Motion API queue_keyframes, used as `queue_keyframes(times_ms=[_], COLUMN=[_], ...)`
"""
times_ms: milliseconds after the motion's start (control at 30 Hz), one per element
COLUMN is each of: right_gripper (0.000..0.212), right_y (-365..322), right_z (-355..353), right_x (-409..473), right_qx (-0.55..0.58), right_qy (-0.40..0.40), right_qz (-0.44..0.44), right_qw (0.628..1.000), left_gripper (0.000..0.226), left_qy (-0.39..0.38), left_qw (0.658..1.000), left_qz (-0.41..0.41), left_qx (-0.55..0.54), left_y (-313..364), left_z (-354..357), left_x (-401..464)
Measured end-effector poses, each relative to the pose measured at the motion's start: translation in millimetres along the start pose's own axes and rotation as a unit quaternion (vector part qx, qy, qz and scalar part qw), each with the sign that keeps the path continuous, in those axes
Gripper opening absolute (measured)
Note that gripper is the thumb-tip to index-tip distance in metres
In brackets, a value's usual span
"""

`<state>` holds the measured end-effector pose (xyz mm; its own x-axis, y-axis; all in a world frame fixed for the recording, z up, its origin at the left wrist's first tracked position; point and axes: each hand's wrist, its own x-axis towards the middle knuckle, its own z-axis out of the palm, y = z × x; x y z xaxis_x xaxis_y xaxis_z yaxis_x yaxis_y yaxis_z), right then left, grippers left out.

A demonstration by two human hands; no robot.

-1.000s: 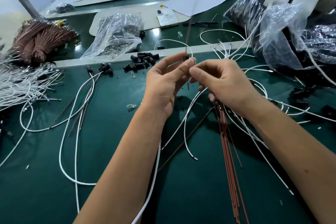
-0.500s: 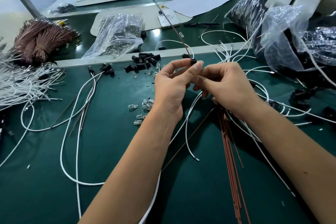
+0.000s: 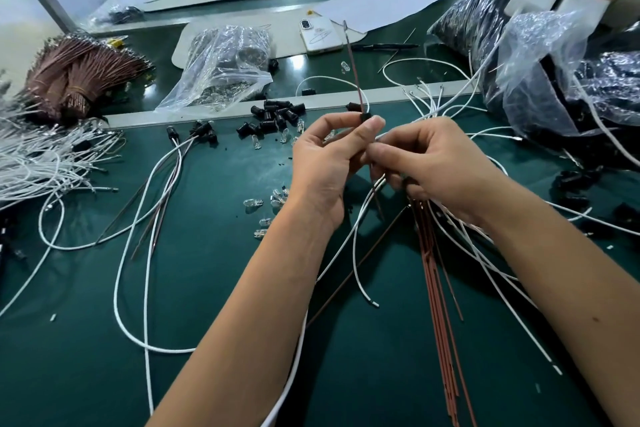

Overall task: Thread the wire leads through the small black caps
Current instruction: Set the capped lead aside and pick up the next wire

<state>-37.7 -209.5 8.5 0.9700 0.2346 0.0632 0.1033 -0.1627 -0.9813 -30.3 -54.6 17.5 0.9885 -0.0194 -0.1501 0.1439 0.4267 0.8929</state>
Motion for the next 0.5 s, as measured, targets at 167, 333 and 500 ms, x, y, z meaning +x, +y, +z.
queue_keyframes(times_ms=[167,333,500], right_gripper=[0.012,0.017,0.025], right_y=[-2.4,-8.4,-15.4], right_z=[3.8,1.8,2.8], right_x=[-1.3,-7.7,-11.0], right_qx=[0.007,-0.078,-0.077], right_qy=[-0.037,-0.197,-0.229], right_qz=[0.022,0.076,0.089], right_qw=[0.999,0.974,0.966], left_gripper=[0.019,0.018,0.019], left_qy=[0.010,0.027,0.034], left_qw=[1.000,0.999,0.999], left_qz=[-0.010,-0.008,0.001], left_qx=[0.002,-0.042,-0.042], left_y=[1.1,7.3,8.8], left_z=[-0.1,-8.7,-11.6], left_x=[-0.4,4.6,5.4])
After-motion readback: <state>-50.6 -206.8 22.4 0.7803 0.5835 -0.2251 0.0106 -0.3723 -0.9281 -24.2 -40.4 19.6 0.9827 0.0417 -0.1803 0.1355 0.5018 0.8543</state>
